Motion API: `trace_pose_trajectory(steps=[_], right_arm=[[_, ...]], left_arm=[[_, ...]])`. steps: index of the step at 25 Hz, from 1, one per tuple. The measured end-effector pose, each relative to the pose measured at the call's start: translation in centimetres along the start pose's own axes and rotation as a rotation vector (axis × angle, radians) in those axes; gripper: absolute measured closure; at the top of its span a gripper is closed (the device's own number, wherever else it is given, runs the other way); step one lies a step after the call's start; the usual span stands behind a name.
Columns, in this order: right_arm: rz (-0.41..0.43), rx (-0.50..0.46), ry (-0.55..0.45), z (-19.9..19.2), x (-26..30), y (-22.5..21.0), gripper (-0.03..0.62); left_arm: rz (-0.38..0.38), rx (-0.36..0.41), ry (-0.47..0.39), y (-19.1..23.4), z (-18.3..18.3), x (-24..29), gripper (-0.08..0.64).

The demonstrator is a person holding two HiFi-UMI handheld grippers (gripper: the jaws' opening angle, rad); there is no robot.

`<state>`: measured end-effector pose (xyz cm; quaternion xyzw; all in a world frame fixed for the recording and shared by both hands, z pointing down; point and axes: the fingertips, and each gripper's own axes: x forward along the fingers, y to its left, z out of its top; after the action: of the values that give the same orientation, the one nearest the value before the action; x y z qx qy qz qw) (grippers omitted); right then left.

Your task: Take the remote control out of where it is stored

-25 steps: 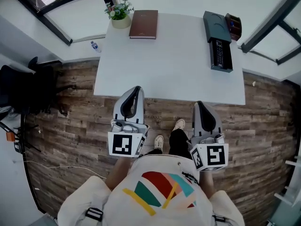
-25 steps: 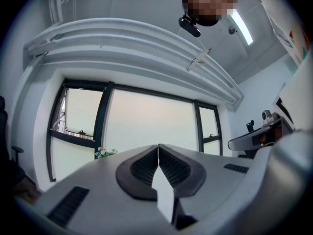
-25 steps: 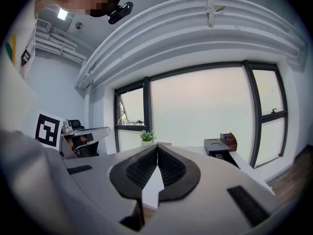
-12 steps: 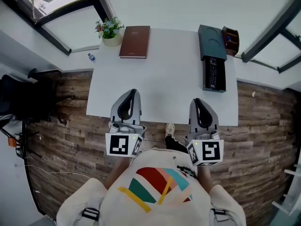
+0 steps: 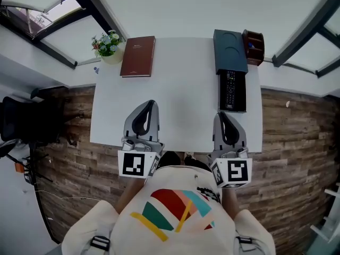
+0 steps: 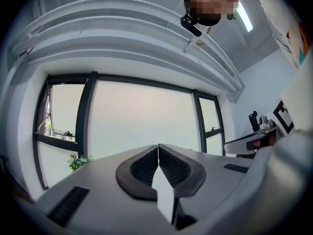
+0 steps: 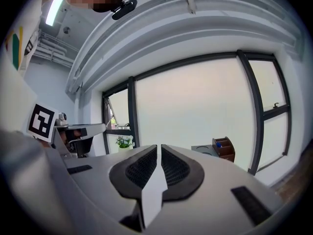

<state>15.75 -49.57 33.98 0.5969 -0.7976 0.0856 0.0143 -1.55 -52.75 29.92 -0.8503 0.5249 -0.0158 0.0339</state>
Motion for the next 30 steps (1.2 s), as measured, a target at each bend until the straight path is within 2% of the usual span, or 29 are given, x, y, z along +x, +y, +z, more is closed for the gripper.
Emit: trace_pose_trajectory(steps=[6,13,18,19,20,21,22,24,27,30], right_arm=[[-0.052,0.024,0.049,-1.3,2.0,-3.7,0.586],[-0.111,0.029,0.061,-0.8,4.5,-5.1,0.581],[-0.145,0.012,0.065,-0.4,6.8,-7.1,0.581],[-0.141,0.018,0.074,-0.7,7.5,-7.4,0.542],[-0.141,0.025,0.088,-1.3,8.3,-7.9,0.395],[-0.152,0.027,0.103,-2.0,9.0,-8.6,0.285],[-0.171,0.024,0.122,-2.8,9.7,-9.5,0.228],[-0.221,0.036,0.187,-4.8,10.7,-11.7,0.209],[-0.303,0.13,0.321,-8.0,11.7,-15.1,0.21],[-0.334,0.192,0.424,-10.5,12.3,-17.2,0.21]], left_arm=[[-0.041,0.003,0.048,-0.9,-1.5,2.8,0.551],[-0.076,-0.017,0.027,0.6,-1.5,7.4,0.551],[-0.102,-0.035,0.049,1.1,-2.5,9.5,0.551],[-0.101,-0.04,0.057,1.4,-2.9,9.9,0.551],[-0.101,-0.047,0.067,1.6,-3.3,10.4,0.551],[-0.104,-0.052,0.078,1.8,-3.8,10.9,0.551],[-0.11,-0.054,0.088,1.8,-4.2,11.5,0.551],[-0.124,-0.056,0.105,1.8,-4.8,12.6,0.551],[-0.143,-0.062,0.14,1.9,-6.3,14.2,0.551],[-0.159,-0.074,0.192,1.9,-8.4,15.5,0.551]])
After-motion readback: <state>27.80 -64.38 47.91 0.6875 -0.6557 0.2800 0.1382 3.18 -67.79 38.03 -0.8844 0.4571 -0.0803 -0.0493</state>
